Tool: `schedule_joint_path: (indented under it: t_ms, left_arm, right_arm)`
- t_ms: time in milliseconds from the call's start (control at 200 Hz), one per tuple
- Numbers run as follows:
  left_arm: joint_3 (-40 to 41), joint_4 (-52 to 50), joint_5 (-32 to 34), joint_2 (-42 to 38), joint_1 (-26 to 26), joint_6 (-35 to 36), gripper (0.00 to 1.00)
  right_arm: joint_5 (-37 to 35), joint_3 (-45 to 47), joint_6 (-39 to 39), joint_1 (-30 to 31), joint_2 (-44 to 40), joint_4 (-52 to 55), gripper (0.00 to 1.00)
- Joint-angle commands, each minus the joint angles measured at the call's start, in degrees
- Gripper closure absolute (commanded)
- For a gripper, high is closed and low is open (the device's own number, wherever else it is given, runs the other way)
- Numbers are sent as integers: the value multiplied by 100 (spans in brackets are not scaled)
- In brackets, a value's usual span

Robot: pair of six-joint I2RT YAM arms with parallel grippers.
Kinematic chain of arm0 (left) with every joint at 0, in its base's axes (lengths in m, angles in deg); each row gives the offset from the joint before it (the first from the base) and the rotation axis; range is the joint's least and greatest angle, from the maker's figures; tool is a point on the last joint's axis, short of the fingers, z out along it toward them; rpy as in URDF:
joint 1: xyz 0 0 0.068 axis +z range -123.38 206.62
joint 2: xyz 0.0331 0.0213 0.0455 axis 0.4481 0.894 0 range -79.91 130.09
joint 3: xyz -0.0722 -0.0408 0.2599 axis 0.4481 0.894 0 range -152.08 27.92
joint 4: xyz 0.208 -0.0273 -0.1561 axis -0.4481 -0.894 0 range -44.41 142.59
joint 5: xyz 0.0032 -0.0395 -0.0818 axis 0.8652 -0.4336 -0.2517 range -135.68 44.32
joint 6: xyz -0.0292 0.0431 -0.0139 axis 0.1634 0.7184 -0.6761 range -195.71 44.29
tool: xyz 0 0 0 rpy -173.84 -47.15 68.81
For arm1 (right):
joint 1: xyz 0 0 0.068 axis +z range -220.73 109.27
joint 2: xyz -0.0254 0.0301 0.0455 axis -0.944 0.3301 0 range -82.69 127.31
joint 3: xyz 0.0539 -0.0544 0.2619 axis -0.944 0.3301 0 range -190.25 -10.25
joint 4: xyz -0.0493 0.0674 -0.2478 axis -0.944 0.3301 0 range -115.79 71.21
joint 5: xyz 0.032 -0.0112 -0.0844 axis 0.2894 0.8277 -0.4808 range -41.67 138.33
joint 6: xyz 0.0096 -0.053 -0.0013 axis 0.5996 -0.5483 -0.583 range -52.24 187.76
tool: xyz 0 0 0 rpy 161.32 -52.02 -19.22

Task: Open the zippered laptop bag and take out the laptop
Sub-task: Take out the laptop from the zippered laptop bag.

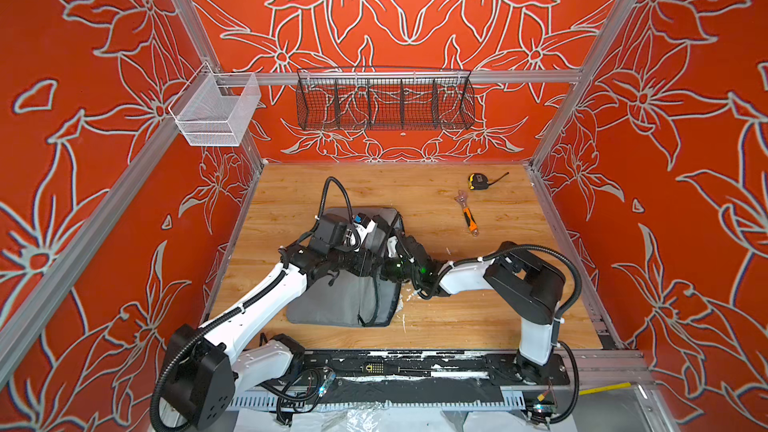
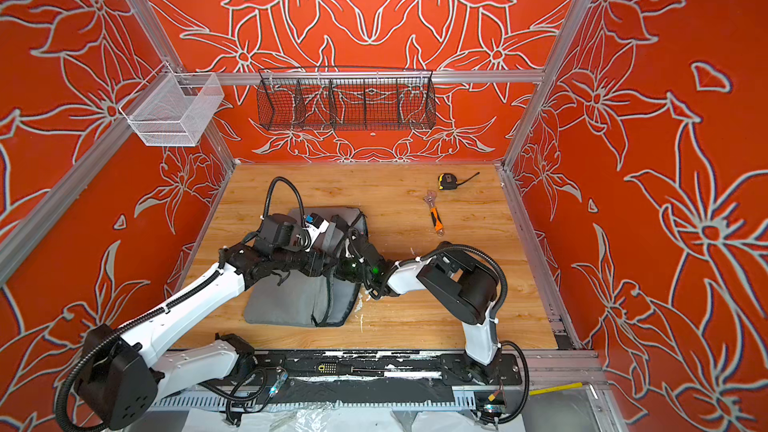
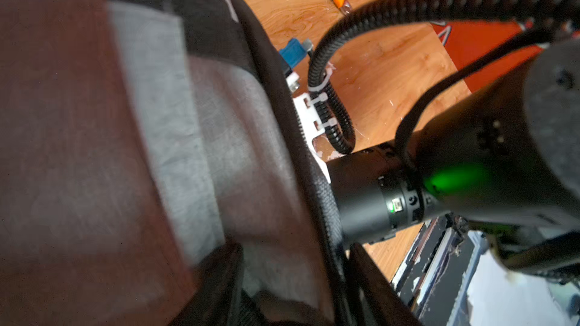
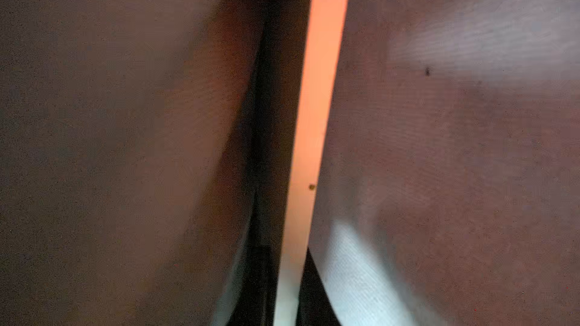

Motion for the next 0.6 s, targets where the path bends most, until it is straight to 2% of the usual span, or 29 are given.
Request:
schedule_joint_path:
  t_ms: [0, 100, 195, 375, 496, 596]
  left_arm:
    - [249, -35, 297, -152, -14, -288, 30]
    - [334, -146, 478, -348, -59, -480, 25]
    - [258, -512, 899, -595, -334, -833, 23]
    - [169, -1200, 2678, -1485, -1748, -1642, 25]
    - [137, -1685, 3418, -1723, -2438, -2176, 28]
    - [326, -1584, 3627, -1636, -2919, -2379, 28]
  right_arm:
    - [-322, -114, -990, -16, -322, 836, 100]
    - [-441, -182, -1126, -22, -450, 1117, 100]
    - [-489, -333, -1237, -30, -529, 1377, 100]
    - [-493, -538, -1273, -21, -531, 1608, 100]
    - [-599, -634, -1301, -43, -542, 1803, 100]
    - [-671, -784, -1354, -60, -542, 2061, 100]
